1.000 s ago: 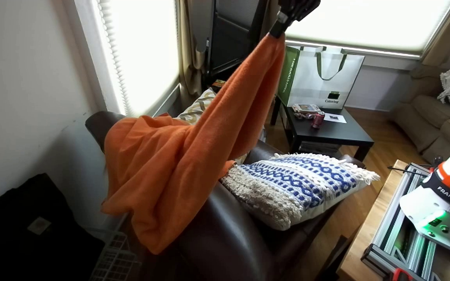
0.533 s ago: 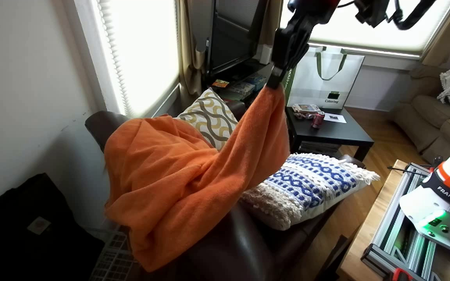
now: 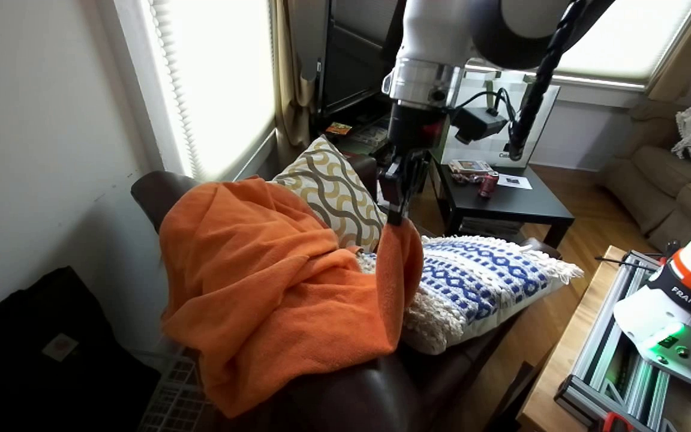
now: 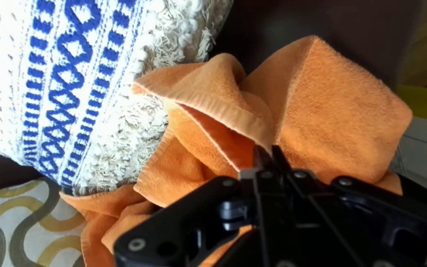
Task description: Spread the towel over the backrest of the couch
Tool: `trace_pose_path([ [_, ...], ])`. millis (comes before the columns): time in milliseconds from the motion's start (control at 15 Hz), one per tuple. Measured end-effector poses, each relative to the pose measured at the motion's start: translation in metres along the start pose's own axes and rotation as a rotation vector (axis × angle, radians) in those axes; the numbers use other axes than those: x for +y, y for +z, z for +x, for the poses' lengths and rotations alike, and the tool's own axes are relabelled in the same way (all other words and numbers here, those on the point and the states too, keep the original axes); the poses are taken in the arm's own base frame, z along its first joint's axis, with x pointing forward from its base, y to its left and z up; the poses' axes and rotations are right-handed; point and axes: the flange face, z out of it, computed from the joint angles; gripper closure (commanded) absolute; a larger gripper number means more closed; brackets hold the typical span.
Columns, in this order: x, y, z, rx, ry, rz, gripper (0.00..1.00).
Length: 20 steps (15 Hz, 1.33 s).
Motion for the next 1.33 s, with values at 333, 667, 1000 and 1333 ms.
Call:
trace_pose_path([
  [333,0.006,0.026,0.026,-0.035,-0.007,-0.01,0.42],
  [667,0.029,-0.018,0.052,0.006,0.057,-0.003,0.05],
  [1000,0.057,-0.044,0.071,0.037,0.222,-0.039,0.0],
  [1333,0.063,-0.044,0.079,0.041,0.354,-0.034,0.0],
])
